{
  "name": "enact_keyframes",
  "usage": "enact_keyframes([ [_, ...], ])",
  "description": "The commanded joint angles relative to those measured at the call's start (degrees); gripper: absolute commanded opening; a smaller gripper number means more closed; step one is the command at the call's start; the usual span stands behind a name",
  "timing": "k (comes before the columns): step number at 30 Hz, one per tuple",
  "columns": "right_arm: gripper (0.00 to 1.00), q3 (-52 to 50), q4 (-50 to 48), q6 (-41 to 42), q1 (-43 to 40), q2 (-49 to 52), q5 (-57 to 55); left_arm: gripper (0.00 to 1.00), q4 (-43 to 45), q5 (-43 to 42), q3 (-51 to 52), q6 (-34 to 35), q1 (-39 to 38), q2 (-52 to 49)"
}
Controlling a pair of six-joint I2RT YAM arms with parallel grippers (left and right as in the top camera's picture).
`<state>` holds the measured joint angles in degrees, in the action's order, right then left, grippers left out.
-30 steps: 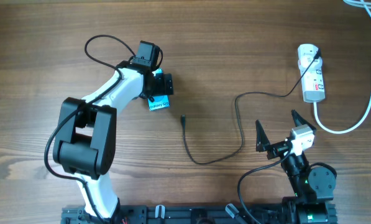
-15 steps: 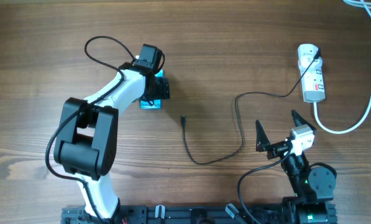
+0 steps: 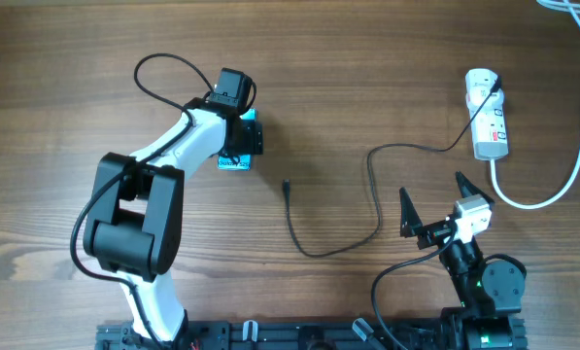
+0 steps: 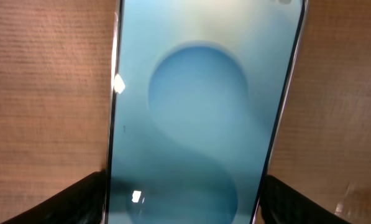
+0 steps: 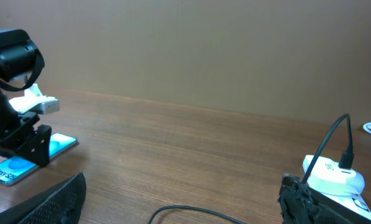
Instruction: Plug charger to phone and switch on socket
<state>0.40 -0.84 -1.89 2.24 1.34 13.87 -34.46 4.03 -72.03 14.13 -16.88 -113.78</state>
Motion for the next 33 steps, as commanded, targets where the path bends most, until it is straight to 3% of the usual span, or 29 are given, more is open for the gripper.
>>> enact_keyframes([
  [1,1.0,-0.11,-0.2,-1.03,-0.17,0.33,-0.37,0.77,-2.23,-3.61,0.9,-0.42,0.22,-0.7],
  [3,1.0,-0.11,-0.2,-1.01,-0.17,0.33,-0.37,0.79,-1.03,-3.58,0.87,-0.46,0.22,-0.7],
  [5,1.0,-0.11,-0.2,-1.03,-0.17,0.33,-0.37,1.0,1.97,-3.54,0.87,-0.52,0.28,-0.7],
  [8,1.0,-0.11,-0.2,-1.03,-0.17,0.33,-0.37,0.98,3.85,-3.56,0.9,-2.21,0.28,-0.7],
  [12,1.0,-0.11,-0.2,-1.03,-0.17,0.33,-0.37,0.81,1.27,-5.29,0.9,-2.12,0.22,-0.7],
  [14,1.0,-0.11,-0.2,-1.03,-0.17,0.33,-0.37,0.82,0.26,-7.08,0.9,-1.92,0.22,-0.7],
  [16,1.0,-0.11,-0.2,-1.05,-0.17,0.33,-0.37,1.0,0.57,-7.23,0.9,-1.92,0.22,-0.7],
  [27,1.0,-0.11,-0.2,-1.05,-0.17,0.33,-0.37,1.0,4.59,-7.21,0.9,-1.77,0.28,-0.72],
  [33,1.0,-0.11,-0.2,-1.01,-0.17,0.33,-0.37,0.92,6.78,-4.74,2.38,-1.75,0.28,-1.14],
])
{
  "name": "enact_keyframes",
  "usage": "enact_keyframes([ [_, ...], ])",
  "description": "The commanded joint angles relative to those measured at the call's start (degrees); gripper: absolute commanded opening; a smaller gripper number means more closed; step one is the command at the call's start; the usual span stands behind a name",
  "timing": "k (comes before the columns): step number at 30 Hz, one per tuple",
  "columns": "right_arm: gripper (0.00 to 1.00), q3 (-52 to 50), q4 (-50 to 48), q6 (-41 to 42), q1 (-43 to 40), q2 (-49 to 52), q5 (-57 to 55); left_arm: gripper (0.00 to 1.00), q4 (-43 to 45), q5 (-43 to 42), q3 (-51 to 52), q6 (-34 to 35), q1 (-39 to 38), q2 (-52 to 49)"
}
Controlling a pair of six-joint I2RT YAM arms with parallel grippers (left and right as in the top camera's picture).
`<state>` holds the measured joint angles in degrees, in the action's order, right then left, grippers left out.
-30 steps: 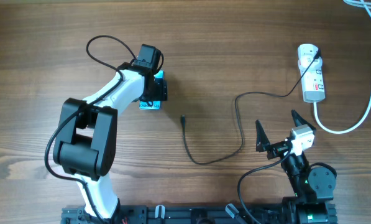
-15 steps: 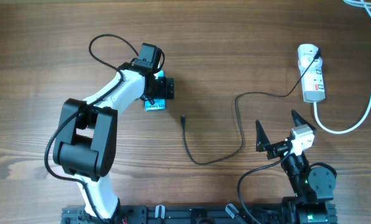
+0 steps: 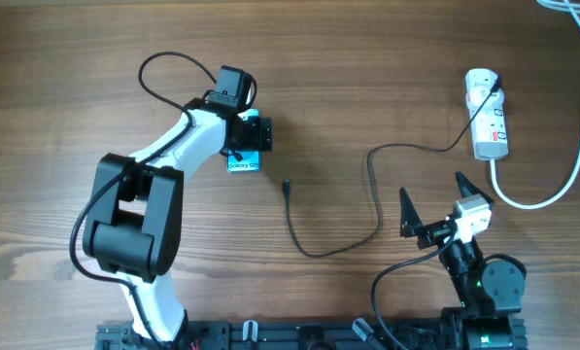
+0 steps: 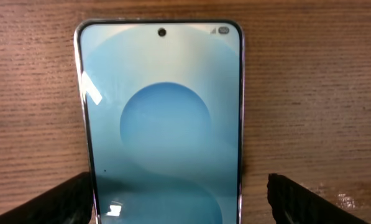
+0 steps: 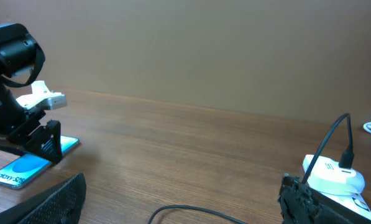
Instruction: Plug charger to phone and switch on socket
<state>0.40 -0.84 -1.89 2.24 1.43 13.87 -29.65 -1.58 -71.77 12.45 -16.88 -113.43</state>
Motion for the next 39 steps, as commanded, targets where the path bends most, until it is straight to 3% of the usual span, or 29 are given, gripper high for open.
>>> enact_keyframes([
  [1,1.0,-0.11,-0.2,-1.03,-0.17,0.24,-0.37,0.93,2.91,1.03,2.84,-0.07,0.28,-1.53],
  [11,1.0,-0.11,-0.2,-1.03,-0.17,0.24,-0.37,0.84,3.89,0.98,3.74,-0.07,0.26,-1.77],
  [17,1.0,-0.11,-0.2,-1.03,-0.17,0.24,-0.37,0.87,2.12,1.01,3.74,-0.09,0.26,-1.77],
  [20,1.0,-0.11,-0.2,-1.05,-0.17,0.24,-0.37,0.75,-0.24,1.01,3.74,-0.04,0.26,-1.75],
  [25,1.0,-0.11,-0.2,-1.03,-0.17,0.24,-0.37,0.71,-5.16,1.01,3.67,0.46,0.22,-1.2],
  [29,1.0,-0.11,-0.2,-1.05,-0.17,0.24,-0.37,0.74,-9.07,1.01,3.65,3.48,0.22,0.11],
  [33,1.0,-0.11,-0.2,-1.03,-0.17,0.24,-0.37,0.89,-8.79,1.2,3.67,3.41,0.28,0.11],
  [39,1.0,-0.11,-0.2,-1.03,-0.17,0.24,-0.37,0.89,-8.81,1.2,3.67,3.39,0.22,0.09],
])
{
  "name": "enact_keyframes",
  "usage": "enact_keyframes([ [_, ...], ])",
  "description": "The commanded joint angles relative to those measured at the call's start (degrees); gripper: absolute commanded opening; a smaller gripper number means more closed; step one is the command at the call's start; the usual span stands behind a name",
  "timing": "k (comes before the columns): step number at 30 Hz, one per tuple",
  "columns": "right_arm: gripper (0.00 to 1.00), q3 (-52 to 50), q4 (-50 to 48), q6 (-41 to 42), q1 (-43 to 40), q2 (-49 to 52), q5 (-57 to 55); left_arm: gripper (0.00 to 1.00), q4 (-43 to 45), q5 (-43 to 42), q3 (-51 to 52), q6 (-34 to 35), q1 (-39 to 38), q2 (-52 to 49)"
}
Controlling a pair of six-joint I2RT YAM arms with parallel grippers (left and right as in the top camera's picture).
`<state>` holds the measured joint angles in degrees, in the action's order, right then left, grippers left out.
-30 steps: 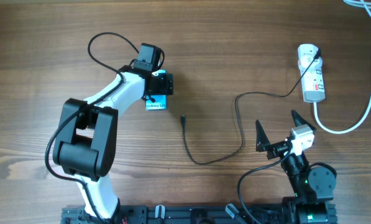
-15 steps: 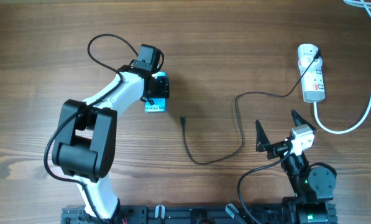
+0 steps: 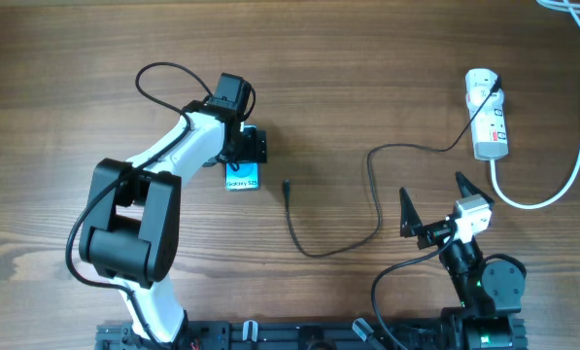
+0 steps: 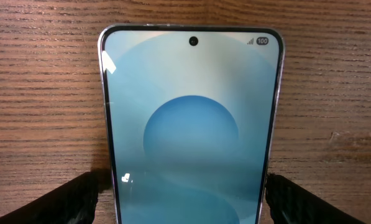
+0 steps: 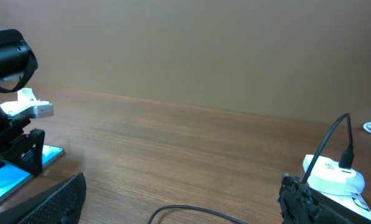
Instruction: Plug charger to phone and switch on socket
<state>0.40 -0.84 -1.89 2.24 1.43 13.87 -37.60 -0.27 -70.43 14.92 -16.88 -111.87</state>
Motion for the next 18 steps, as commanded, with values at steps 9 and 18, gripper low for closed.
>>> enact_keyframes([
  [9,1.0,-0.11,-0.2,-1.03,-0.17,0.24,-0.37,0.89,-0.74,1.01,2.34,0.5,0.22,-1.46],
  [18,1.0,-0.11,-0.2,-1.03,-0.17,0.24,-0.37,0.91,-0.35,1.01,2.34,0.48,0.22,-1.49],
])
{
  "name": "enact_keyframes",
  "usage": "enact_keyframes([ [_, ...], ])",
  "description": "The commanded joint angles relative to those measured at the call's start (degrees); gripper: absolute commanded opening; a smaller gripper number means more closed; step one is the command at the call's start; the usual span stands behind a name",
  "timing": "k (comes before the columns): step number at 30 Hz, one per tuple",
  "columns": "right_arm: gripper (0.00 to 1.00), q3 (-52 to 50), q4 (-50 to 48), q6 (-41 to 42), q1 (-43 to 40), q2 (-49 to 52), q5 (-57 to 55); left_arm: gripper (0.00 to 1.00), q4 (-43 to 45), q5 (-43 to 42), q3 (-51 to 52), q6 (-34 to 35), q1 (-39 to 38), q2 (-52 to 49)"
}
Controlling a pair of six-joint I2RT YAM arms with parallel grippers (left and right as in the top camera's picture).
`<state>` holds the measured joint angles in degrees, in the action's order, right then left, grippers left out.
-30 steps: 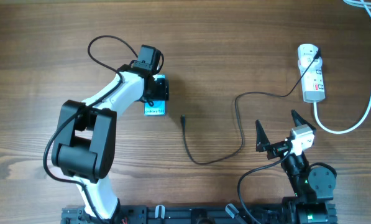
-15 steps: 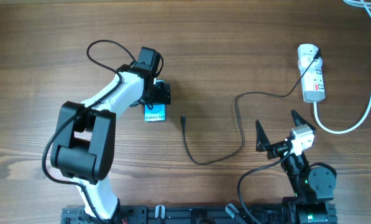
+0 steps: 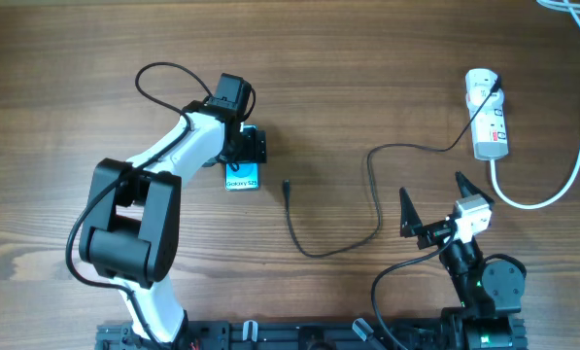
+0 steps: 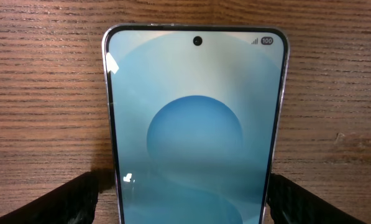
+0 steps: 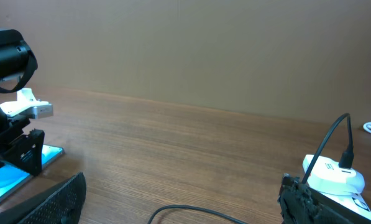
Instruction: Plug charger to phone and switch on socket
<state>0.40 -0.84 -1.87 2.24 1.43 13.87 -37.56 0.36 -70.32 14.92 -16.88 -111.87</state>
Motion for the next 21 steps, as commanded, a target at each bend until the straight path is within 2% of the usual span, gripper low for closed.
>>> enact_keyframes([
  [1,1.0,-0.11,-0.2,-1.07,-0.17,0.24,-0.39,0.92,-0.42,0.37,2.23,0.48,0.22,-1.49],
  [5,1.0,-0.11,-0.2,-1.05,-0.17,0.24,-0.37,1.0,0.11,0.37,2.23,0.48,0.22,-1.49],
  [8,1.0,-0.11,-0.2,-1.05,-0.17,0.24,-0.37,1.0,0.83,0.37,2.23,0.48,0.22,-1.49],
  [9,1.0,-0.11,-0.2,-1.05,-0.17,0.24,-0.37,1.0,0.61,0.37,2.23,0.48,0.22,-1.49],
  [11,1.0,-0.11,-0.2,-1.07,-0.17,0.24,-0.37,0.89,0.46,0.35,2.23,0.48,0.22,-1.49],
  [12,1.0,-0.11,-0.2,-1.03,-0.17,0.24,-0.37,0.87,0.42,0.35,2.23,0.48,0.22,-1.49],
  [16,1.0,-0.11,-0.2,-1.05,-0.17,0.24,-0.39,0.91,-0.85,0.35,2.23,0.48,0.22,-1.49],
  [21,1.0,-0.11,-0.2,-1.05,-0.17,0.24,-0.37,0.89,-0.81,0.35,2.23,0.5,0.22,-1.49],
])
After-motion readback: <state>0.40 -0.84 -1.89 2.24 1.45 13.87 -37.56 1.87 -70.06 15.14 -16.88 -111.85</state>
